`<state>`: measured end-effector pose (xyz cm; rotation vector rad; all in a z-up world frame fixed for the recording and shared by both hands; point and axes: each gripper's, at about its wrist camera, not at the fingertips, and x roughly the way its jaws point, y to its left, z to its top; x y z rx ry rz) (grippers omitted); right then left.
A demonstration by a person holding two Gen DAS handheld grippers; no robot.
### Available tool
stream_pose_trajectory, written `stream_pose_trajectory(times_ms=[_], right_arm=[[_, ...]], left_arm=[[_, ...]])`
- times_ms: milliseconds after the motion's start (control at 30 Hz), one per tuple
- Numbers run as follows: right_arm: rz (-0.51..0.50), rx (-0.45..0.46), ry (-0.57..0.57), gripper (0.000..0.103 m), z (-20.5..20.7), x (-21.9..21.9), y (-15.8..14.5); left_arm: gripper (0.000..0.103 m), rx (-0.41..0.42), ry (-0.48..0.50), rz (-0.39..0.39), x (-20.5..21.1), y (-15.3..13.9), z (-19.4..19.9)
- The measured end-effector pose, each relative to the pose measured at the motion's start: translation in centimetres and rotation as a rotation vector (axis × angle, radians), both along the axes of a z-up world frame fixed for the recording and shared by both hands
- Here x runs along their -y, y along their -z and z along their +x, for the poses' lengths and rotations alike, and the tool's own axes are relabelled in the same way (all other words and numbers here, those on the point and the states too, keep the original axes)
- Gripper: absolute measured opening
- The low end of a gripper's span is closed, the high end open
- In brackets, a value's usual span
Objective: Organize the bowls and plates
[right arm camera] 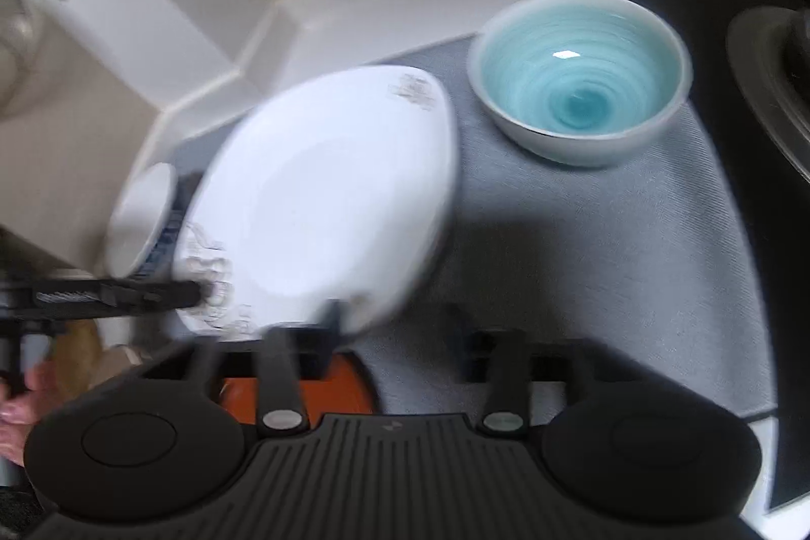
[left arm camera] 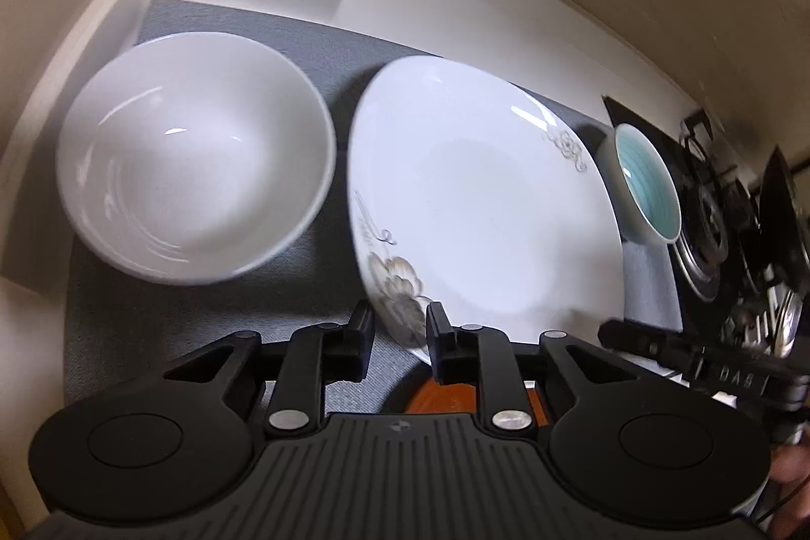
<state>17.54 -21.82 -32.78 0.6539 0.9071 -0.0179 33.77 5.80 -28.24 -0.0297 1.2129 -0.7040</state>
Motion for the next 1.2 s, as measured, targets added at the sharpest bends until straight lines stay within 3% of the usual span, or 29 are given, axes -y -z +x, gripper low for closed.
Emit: stream_pose_trajectory(times_ms=[100, 467, 533, 567, 600, 700, 833, 867, 933, 967, 1000, 1033, 1200], right_arm=[[-0.056, -0.014, -0.016, 0.023, 0.8, -0.4, -0.4], [-0.087, -0.008, -0.001, 0.021, 1.2, 0.3, -0.5], [-0.087, -0.015, 0.023, 0.04, 0.3, 0.4, -1.0], [-0.091, -0.014, 0.029, 0.064, -0.5, 0.3, -1.3], [-0.102, -0.013, 0.029, 0.077, -1.2, 0.0, -1.6], [-0.074, -0.03, -0.063, 0.086, -3.0, -1.7, -1.3], [-0.074, -0.007, -0.155, 0.086, -3.9, -4.4, -0.8], [-0.077, -0.017, -0.19, 0.084, -3.7, -5.1, -0.4], [-0.128, -0.058, -0.238, 0.067, -3.3, -6.3, 0.5], [-0.155, -0.083, -0.257, 0.039, -3.2, -6.8, 1.0], [-0.181, -0.085, -0.254, 0.019, -3.4, -6.8, 1.1], [-0.199, -0.088, -0.241, 0.014, -3.7, -6.6, 1.2], [-0.194, -0.114, -0.126, 0.009, -6.0, -3.4, 1.1]], left_arm=[[0.023, 0.011, -0.012, 0.01, 0.3, 0.1, 0.0], [0.022, 0.005, -0.027, 0.036, 0.6, -0.5, -0.1], [0.023, 0.028, -0.022, 0.042, 0.3, -1.5, -1.3], [0.026, 0.037, -0.015, 0.037, 0.0, -2.0, -2.0], [0.034, 0.041, -0.009, 0.024, -0.3, -2.4, -2.8], [0.053, 0.033, -0.006, 0.013, -0.8, -2.8, -4.6], [0.06, 0.01, 0.001, 0.065, -0.5, -2.3, -5.8], [0.06, 0.008, 0.006, 0.068, -0.3, -2.1, -5.9], [0.06, -0.003, 0.018, 0.074, -0.2, -2.1, -6.3], [0.061, -0.007, 0.028, 0.083, 0.0, -2.1, -6.5], [0.061, -0.005, 0.042, 0.094, 0.2, -2.1, -6.7], [0.061, 0.003, 0.059, 0.102, 0.5, -2.2, -7.0], [0.061, -0.012, 0.143, 0.146, 2.4, -1.5, -8.4]])
